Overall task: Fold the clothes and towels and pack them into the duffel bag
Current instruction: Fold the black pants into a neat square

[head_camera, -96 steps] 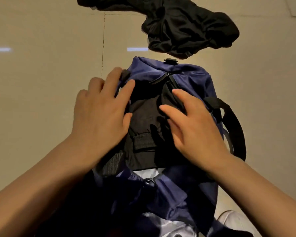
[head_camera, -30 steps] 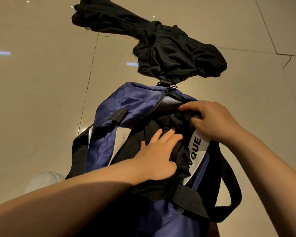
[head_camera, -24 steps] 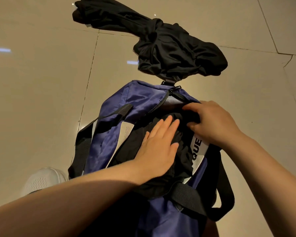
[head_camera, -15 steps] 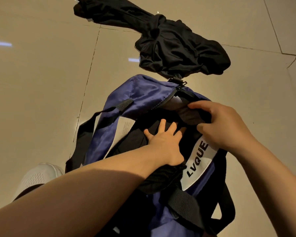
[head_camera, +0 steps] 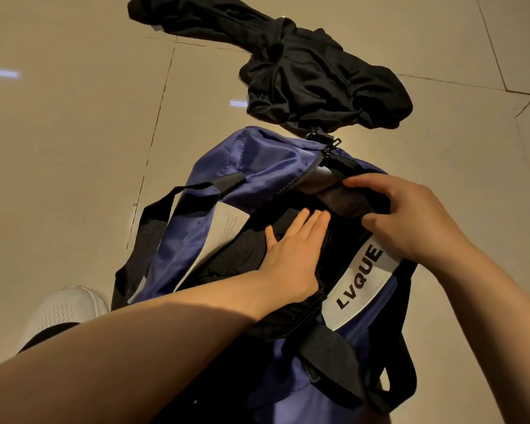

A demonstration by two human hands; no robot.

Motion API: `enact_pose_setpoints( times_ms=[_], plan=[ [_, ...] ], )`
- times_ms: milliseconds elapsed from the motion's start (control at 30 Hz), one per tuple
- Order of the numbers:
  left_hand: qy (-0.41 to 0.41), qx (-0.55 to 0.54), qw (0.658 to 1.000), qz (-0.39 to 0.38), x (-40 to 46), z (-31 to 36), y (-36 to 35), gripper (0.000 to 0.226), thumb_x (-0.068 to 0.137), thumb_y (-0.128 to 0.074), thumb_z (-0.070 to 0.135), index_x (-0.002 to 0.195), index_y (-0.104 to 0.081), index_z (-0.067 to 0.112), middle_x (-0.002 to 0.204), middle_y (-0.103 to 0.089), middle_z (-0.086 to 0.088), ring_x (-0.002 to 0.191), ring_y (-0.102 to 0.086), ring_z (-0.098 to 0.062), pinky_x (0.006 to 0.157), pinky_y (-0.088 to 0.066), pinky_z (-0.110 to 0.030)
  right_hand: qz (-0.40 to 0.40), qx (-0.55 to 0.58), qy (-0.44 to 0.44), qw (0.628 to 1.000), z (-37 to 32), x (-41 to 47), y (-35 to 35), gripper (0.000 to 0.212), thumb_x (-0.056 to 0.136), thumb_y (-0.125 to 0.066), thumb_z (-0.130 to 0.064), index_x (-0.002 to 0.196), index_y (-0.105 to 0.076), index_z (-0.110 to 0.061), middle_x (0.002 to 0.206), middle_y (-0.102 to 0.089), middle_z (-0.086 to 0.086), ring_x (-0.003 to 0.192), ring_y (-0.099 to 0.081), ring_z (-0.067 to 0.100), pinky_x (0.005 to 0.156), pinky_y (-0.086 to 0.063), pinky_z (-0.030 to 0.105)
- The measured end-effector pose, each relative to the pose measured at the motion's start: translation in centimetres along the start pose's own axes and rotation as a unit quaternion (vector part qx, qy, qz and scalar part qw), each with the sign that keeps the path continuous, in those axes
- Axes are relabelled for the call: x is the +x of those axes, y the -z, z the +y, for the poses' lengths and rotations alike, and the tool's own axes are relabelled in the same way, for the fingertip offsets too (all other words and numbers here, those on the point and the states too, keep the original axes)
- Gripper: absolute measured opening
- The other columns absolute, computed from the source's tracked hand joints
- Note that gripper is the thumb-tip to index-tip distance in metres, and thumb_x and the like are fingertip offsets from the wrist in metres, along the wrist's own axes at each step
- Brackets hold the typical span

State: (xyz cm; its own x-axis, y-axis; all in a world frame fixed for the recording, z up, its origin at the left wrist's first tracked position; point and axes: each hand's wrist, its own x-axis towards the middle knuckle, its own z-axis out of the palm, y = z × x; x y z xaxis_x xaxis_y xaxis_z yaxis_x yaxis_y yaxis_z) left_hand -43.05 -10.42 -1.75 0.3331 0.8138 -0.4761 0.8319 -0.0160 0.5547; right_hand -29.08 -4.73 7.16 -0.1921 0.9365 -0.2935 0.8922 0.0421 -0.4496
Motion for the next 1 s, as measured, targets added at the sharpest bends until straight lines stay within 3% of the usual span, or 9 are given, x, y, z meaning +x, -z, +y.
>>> enact_pose_setpoints(
  times_ms=[200, 267, 400, 533, 633, 700, 800, 867, 1000],
  plan=[
    [-0.01, 0.014, 0.998, -0.061, 0.8, 0.3, -0.3, 0.11, 0.08, -0.066, 0.006, 0.152, 0.015, 0.028, 0.157, 0.026, 0.013, 0.144, 0.027, -0.017, 0.109, -0.002, -0.07, -0.018, -0.041, -0.036, 0.998, 2.1, 1.3, 0.0, 0.056, 0.084, -0.059, 0.001, 0.13, -0.058, -0.031, 0.13, -0.059, 0.0, 0.117, -0.053, 0.024, 0.09, -0.041, 0.031],
    [0.01, 0.034, 0.996, -0.08, 1.7, 0.9, -0.1, 0.107, 0.08, -0.068, 0.01, 0.153, 0.01, 0.027, 0.158, 0.023, 0.009, 0.144, 0.026, -0.021, 0.106, 0.0, -0.074, -0.026, -0.001, -0.037, 0.999, 1.7, 1.3, 0.2, 0.054, 0.084, -0.059, 0.002, 0.126, -0.059, -0.033, 0.125, -0.058, -0.003, 0.111, -0.054, 0.019, 0.087, -0.042, 0.027],
    [0.043, 0.08, 0.99, -0.11, 2.7, 1.7, 0.0, 0.101, 0.081, -0.07, 0.015, 0.153, 0.001, 0.023, 0.159, 0.012, 0.003, 0.145, 0.022, -0.028, 0.103, -0.001, -0.076, -0.045, 0.069, -0.027, 0.996, 1.2, 0.6, 0.1, 0.052, 0.081, -0.062, 0.004, 0.113, -0.064, -0.037, 0.117, -0.059, -0.004, 0.105, -0.058, 0.018, 0.089, -0.052, 0.036],
    [0.035, 0.072, 0.992, -0.102, 3.0, 1.9, 0.2, 0.094, 0.085, -0.066, 0.023, 0.154, -0.002, 0.023, 0.16, 0.01, 0.003, 0.146, 0.019, -0.027, 0.104, -0.004, -0.075, -0.029, 0.101, -0.05, 0.993, 1.7, 0.6, -0.6, 0.054, 0.082, -0.061, 0.004, 0.119, -0.063, -0.035, 0.122, -0.06, -0.003, 0.105, -0.058, 0.015, 0.092, -0.051, 0.035],
    [-0.002, 0.075, 0.997, -0.005, 0.6, 1.1, 0.1, 0.078, 0.092, -0.054, 0.04, 0.154, -0.008, 0.026, 0.162, 0.006, 0.004, 0.148, 0.012, -0.02, 0.111, -0.002, -0.066, -0.021, 0.071, -0.039, 0.996, 2.2, 0.6, -1.1, 0.057, 0.084, -0.058, 0.004, 0.127, -0.059, -0.034, 0.126, -0.058, -0.005, 0.104, -0.049, 0.007, 0.089, -0.041, 0.023],
    [-0.01, 0.118, 0.992, 0.041, -2.3, -0.2, -1.0, 0.066, 0.098, -0.035, 0.052, 0.153, -0.003, 0.034, 0.162, 0.009, 0.007, 0.148, 0.012, -0.019, 0.113, 0.005, -0.061, -0.029, 0.062, -0.038, 0.997, 2.4, 0.5, -1.1, 0.058, 0.085, -0.057, 0.003, 0.128, -0.058, -0.036, 0.126, -0.057, -0.006, 0.105, -0.049, 0.008, 0.086, -0.041, 0.023],
    [-0.002, 0.19, 0.981, -0.045, -4.3, -1.9, -2.5, 0.061, 0.098, -0.017, 0.059, 0.149, 0.014, 0.043, 0.157, 0.027, 0.009, 0.143, 0.028, -0.027, 0.106, 0.016, -0.067, -0.071, 0.112, -0.038, 0.99, 1.7, 0.2, -1.0, 0.056, 0.083, -0.06, 0.002, 0.122, -0.06, -0.038, 0.118, -0.053, -0.01, 0.104, -0.055, 0.013, 0.079, -0.048, 0.023],
    [0.0, 0.214, 0.973, -0.085, -3.2, -2.1, -2.5, 0.062, 0.097, -0.016, 0.061, 0.149, 0.011, 0.042, 0.155, 0.033, 0.007, 0.139, 0.035, -0.031, 0.103, 0.017, -0.072, -0.091, 0.101, -0.03, 0.99, 1.1, 0.1, -1.6, 0.056, 0.082, -0.062, 0.0, 0.125, -0.059, -0.036, 0.117, -0.054, -0.008, 0.101, -0.056, 0.013, 0.074, -0.046, 0.019],
    [-0.006, 0.216, 0.972, -0.098, -1.7, -1.7, -2.3, 0.064, 0.096, -0.015, 0.064, 0.149, 0.013, 0.041, 0.154, 0.036, 0.006, 0.138, 0.038, -0.032, 0.102, 0.015, -0.074, -0.096, -0.005, -0.026, 0.995, 1.3, -0.3, -4.2, 0.061, 0.088, -0.061, -0.012, 0.141, -0.043, -0.034, 0.137, -0.054, 0.002, 0.118, -0.054, 0.022, 0.087, -0.042, 0.025]
  ],
)
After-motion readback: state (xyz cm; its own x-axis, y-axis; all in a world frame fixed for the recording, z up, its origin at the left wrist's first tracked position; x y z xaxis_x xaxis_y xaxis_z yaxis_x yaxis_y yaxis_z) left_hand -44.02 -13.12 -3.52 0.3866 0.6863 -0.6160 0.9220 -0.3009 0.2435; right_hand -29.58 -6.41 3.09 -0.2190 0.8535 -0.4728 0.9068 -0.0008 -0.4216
